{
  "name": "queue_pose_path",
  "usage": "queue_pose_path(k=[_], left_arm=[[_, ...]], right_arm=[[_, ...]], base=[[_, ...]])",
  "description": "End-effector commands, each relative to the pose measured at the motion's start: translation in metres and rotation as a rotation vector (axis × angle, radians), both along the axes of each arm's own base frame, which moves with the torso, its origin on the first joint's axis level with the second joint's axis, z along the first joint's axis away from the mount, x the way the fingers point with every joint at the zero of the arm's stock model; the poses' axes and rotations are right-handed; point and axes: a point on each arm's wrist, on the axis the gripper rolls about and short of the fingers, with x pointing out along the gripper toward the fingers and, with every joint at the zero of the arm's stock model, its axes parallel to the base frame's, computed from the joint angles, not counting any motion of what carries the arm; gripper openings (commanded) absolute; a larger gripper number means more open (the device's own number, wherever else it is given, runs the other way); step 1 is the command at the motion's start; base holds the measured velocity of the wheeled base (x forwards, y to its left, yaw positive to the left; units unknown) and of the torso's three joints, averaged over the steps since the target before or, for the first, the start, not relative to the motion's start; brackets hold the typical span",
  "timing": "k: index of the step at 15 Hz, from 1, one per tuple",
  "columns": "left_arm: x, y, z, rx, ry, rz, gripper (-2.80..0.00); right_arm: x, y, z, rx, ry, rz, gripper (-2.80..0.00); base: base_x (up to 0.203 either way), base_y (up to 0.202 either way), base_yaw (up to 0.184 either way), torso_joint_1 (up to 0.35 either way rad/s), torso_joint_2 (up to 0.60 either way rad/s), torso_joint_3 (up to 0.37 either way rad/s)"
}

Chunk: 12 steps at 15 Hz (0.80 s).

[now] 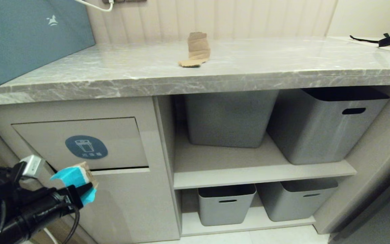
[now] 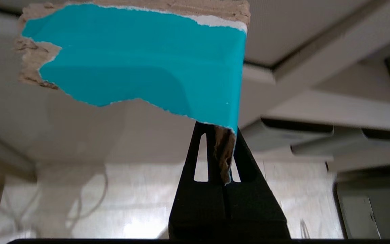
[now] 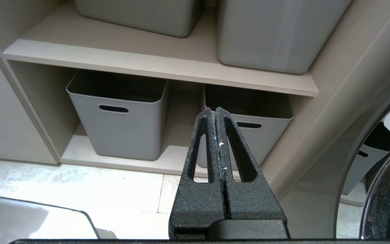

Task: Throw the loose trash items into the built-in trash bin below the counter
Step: Put the garbage in the trash can

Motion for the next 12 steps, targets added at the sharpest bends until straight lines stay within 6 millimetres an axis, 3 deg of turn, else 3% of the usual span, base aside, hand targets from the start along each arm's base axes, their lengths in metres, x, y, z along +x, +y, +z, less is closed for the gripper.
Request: queue_pose_path(k=[1,6,12], left_arm=[[0.013,0.004,-0.012,0.000,-0.008,0.018,-2.80],[0.016,0.005,-0.027,0.121,-0.062,-0.023,-2.80],[0.059,0.005,-0.020,0.117,-0.133,0.001,-2.80]], right_arm=[[0.000,0.000,0.000,-0.001,0.001,0.001,-2.80],[0.000,0.000,0.000,-0.001,0.001,0.001,-2.80],[0.000,0.000,0.000,-0.001,0.002,0.001,-2.80]], base=[[0.000,0.000,0.000,0.000,0.00,0.000],[0.000,0.000,0.000,0.000,0.00,0.000],[0.000,0.000,0.000,0.000,0.00,0.000]])
